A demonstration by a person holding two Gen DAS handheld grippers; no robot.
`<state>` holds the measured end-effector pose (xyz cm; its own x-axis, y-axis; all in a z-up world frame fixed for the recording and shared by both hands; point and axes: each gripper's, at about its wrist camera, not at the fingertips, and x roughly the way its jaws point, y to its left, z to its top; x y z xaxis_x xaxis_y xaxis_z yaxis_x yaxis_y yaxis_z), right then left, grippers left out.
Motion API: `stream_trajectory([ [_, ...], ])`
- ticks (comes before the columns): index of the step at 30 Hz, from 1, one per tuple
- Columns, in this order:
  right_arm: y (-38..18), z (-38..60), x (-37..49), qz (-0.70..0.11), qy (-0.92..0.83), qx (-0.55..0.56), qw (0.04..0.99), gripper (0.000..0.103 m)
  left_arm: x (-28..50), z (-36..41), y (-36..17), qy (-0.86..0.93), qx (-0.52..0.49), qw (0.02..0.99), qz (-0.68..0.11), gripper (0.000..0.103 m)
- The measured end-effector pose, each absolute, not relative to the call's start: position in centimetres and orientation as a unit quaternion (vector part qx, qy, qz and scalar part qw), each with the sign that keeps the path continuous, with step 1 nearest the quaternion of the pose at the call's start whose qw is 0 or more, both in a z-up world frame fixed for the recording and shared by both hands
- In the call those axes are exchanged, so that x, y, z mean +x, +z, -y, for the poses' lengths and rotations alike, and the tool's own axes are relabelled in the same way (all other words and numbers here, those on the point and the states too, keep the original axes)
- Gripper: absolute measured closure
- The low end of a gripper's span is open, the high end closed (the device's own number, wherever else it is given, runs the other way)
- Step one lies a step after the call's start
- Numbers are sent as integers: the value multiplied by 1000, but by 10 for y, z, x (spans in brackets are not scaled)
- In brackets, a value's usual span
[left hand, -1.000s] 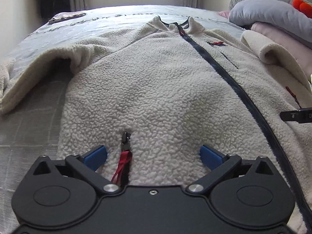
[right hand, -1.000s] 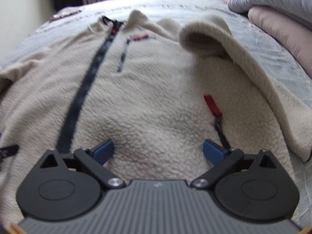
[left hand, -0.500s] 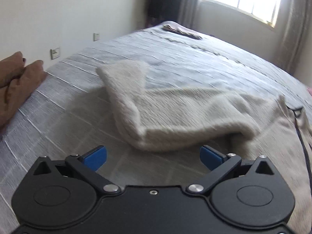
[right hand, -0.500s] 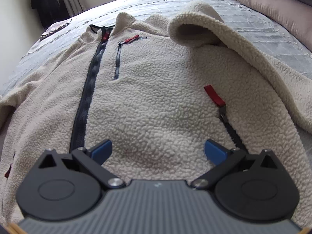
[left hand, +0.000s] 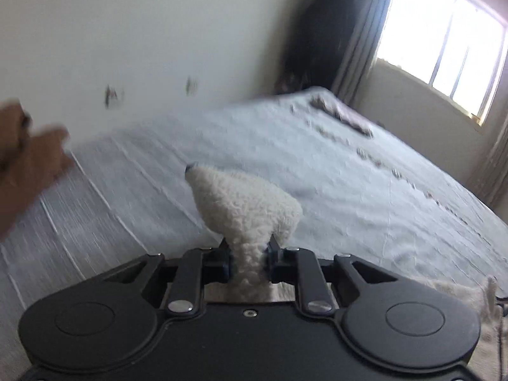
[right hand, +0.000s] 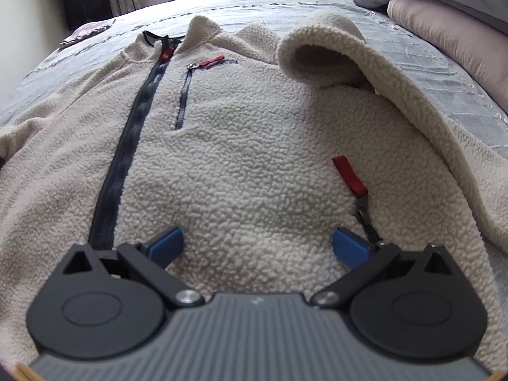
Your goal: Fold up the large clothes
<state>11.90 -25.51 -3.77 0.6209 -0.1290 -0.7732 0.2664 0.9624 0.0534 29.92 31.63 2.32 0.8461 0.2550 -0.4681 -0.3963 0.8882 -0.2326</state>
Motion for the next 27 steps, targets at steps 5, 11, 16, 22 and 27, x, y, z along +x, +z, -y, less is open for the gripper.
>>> stream_trajectory([
  [5, -40, 254, 121, -417, -113, 78, 898, 0, 240, -325, 60, 247, -41, 968, -36, 84],
  [11, -40, 254, 121, -415, -117, 80, 899, 0, 275, -354, 20, 339, 83, 925, -153, 74],
  [16, -37, 258, 118, -412, -114, 95, 899, 0, 276, -338, 26, 363, 69, 914, -168, 34],
  [22, -30, 264, 111, -409, -104, 105, 901, 0, 261, -320, 55, 353, 75, 920, -153, 22],
  [27, -8, 284, 96, -373, -119, 134, 910, 0, 242, -262, 68, 251, 26, 950, -185, 14],
])
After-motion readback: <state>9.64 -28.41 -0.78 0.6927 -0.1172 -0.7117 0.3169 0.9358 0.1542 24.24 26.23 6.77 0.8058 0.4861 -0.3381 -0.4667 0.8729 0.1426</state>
